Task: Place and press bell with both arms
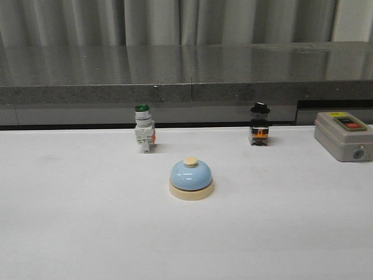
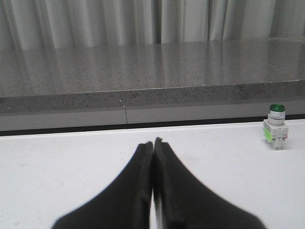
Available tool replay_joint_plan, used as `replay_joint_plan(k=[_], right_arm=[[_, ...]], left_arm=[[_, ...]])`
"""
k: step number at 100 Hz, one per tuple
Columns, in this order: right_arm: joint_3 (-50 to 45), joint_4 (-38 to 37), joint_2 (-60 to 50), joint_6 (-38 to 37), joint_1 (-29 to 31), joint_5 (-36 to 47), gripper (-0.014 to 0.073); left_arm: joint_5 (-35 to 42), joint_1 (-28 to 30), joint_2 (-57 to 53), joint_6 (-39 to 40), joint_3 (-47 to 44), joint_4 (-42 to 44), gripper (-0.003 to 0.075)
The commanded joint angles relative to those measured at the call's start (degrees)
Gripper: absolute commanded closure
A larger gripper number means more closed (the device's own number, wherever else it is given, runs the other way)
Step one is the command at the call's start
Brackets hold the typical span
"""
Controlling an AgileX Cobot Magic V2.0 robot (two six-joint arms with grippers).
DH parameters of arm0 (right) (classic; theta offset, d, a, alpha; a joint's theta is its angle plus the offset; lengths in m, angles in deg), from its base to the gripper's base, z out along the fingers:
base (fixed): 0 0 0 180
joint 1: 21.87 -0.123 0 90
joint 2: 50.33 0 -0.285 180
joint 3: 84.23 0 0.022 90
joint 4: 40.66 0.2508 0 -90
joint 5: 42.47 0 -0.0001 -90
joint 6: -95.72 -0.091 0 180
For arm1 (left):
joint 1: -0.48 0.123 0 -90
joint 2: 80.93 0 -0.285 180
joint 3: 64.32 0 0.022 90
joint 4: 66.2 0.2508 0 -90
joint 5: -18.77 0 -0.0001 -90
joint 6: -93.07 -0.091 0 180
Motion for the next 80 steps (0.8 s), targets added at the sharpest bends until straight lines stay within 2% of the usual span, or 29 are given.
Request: replay_joint_plan(k=[1,60,80], right_arm=[[0.86,-0.62,-1.1,-0.02,0.39,4.99,0.0654],[0.86,-0.62,-1.1,0.03,0.37,5.05,0.0654],[0.86,-0.62,-1.1,0.03,0.37,13.87,0.0654]], left_arm=[[5.18,0.17,-1.67,0.43,-2.38,-0.02,0.0739],[5.18,0.17,-1.67,0.43,-2.38,-0.02,0.074],[5.18,0.17,-1.67,0.43,-2.38,-0.02,0.0739]])
